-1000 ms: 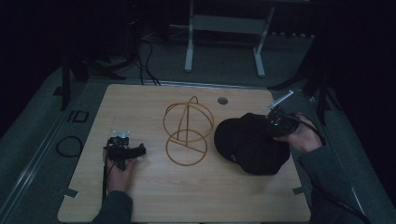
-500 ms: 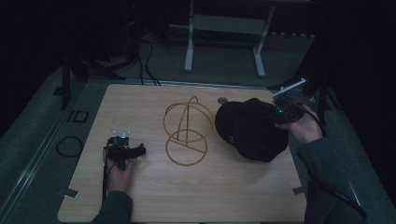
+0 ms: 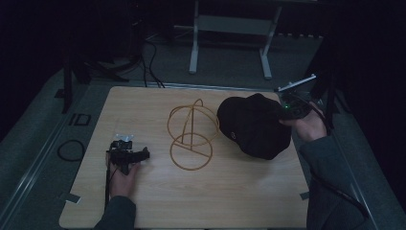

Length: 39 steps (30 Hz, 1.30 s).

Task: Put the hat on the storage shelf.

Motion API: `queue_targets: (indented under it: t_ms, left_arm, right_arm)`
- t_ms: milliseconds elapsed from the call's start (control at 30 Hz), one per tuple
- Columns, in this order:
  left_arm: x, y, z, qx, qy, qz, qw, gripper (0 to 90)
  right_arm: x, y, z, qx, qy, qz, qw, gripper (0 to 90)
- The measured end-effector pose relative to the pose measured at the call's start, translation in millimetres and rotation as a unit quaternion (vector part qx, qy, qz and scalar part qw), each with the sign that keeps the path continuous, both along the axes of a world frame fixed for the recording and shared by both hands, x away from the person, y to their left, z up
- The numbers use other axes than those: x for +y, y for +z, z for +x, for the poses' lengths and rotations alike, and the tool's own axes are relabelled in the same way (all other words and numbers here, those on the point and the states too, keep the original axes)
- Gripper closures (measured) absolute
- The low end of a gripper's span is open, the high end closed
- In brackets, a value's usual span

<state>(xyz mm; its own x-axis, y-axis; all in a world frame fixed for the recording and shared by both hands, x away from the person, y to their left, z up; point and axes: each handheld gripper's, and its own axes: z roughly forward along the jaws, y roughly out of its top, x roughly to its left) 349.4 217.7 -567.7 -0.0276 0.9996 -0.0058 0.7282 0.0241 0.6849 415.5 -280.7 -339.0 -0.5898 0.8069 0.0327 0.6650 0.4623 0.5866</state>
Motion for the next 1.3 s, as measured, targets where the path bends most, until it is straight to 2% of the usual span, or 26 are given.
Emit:
queue_targets:
  t_ms: [200, 700, 933, 1100, 1133, 1300]
  left_arm:
    - [0.0, 0.1, 0.0, 0.001, 0.000, 0.000, 1.0000, 1.3]
    - [0.0, 0.1, -0.1, 0.001, 0.000, 0.000, 1.0000, 1.3]
    - [0.0, 0.1, -0.1, 0.001, 0.000, 0.000, 1.0000, 1.3]
    - [0.1, 0.3, -0.1, 0.002, -0.001, 0.000, 1.0000, 1.3]
    - [0.0, 0.2, -0.1, 0.001, 0.000, 0.000, 1.0000, 1.3]
    - [0.0, 0.2, -0.1, 0.001, 0.000, 0.000, 1.0000, 1.3]
  right_arm:
    - [-4.8, 2.1, 3.4, -0.005, -0.007, 0.051, 0.9987, 84.6]
    - [1.0, 17.4, 0.7, -0.051, 0.007, 0.087, 0.9948, 84.7]
    - [0.2, 23.0, -1.3, -0.071, 0.007, 0.106, 0.9919, 84.8]
    - [-1.1, 27.6, -2.9, -0.078, 0.008, 0.118, 0.9899, 84.8]
    - [-2.4, 30.7, -3.5, -0.082, 0.009, 0.127, 0.9884, 84.8]
    - [-3.5, 35.7, -4.6, -0.081, 0.013, 0.146, 0.9858, 84.8]
